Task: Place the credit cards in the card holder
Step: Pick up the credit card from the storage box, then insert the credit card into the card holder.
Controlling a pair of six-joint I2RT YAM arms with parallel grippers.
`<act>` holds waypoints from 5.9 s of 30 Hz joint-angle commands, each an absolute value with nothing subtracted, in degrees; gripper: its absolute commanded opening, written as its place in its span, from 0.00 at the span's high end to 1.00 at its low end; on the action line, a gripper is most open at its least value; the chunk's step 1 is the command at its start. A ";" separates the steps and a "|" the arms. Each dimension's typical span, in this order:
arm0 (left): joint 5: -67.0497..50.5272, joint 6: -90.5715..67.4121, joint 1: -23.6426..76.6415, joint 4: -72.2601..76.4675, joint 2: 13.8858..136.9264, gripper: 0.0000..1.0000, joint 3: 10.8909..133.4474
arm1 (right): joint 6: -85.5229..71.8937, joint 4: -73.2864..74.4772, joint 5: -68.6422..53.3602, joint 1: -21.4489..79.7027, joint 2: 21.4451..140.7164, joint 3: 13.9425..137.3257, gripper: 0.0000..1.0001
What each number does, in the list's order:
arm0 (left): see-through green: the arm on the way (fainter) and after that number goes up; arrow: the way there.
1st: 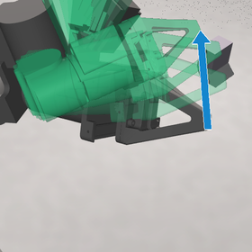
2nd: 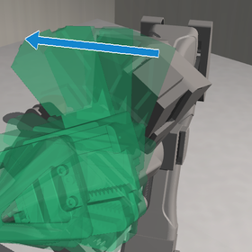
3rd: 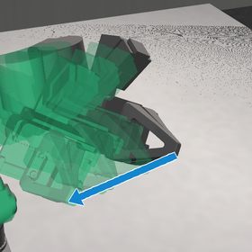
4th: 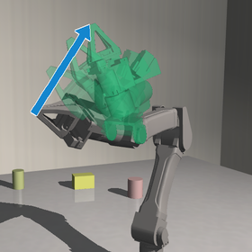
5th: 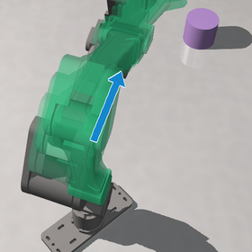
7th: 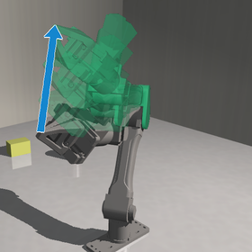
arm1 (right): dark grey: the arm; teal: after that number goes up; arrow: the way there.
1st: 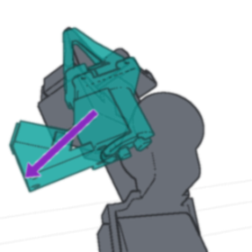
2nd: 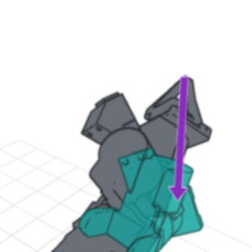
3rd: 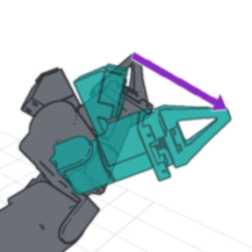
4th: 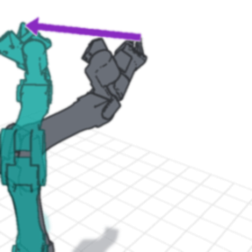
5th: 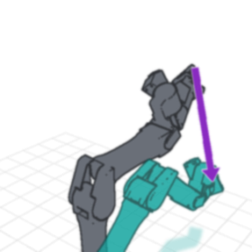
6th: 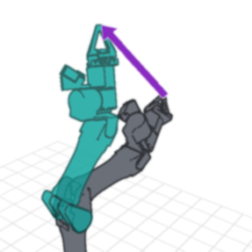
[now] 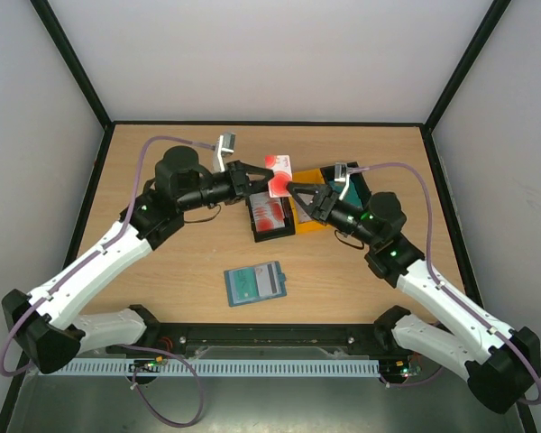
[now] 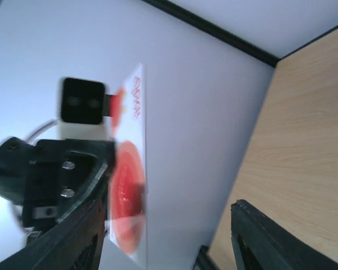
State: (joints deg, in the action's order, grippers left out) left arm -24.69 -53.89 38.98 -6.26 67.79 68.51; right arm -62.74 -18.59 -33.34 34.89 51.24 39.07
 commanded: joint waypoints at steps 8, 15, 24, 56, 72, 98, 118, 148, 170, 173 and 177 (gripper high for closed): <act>-32.58 -81.54 38.41 10.25 63.28 0.98 62.59 | -80.89 -33.48 -42.01 34.89 51.04 39.12 0.83; -32.06 -78.24 38.50 7.68 61.36 0.76 61.20 | -84.20 -33.46 -41.73 34.80 51.87 38.52 0.98; -33.21 -72.77 38.50 5.95 61.30 0.74 59.20 | -86.63 -33.59 -42.71 34.89 53.84 38.32 0.98; -28.32 -59.47 37.40 0.32 60.56 0.98 44.74 | -72.51 -16.35 -41.49 36.39 52.68 29.31 0.57; -20.53 -62.80 40.00 1.14 44.77 0.98 15.31 | -50.76 15.00 -5.79 57.21 63.19 32.20 0.52; -16.06 -69.29 50.68 32.87 57.50 0.98 2.89 | -52.26 10.79 -8.14 62.77 80.19 31.99 0.74; -14.42 -66.91 50.97 37.34 65.90 0.98 2.89 | -52.86 10.52 -8.84 62.75 81.62 31.84 0.75; -7.17 -69.82 51.55 47.55 74.39 0.98 2.38 | -53.11 8.19 -11.23 62.80 82.85 30.67 0.83; -11.05 -65.77 51.86 48.25 78.80 0.97 3.60 | -53.44 6.97 -11.70 62.76 82.88 30.30 0.83; -10.31 -66.27 51.92 47.22 77.75 0.98 3.11 | -53.43 6.94 -11.72 62.79 82.63 30.32 0.83; -7.40 -67.57 51.95 45.22 72.86 0.98 1.14 | -53.24 6.84 -12.28 62.76 82.45 30.29 0.83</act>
State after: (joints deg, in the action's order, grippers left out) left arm -10.87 -67.96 51.62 49.78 76.44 2.96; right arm -53.95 5.67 -10.72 62.26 81.06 31.88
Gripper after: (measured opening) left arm 0.029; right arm 0.169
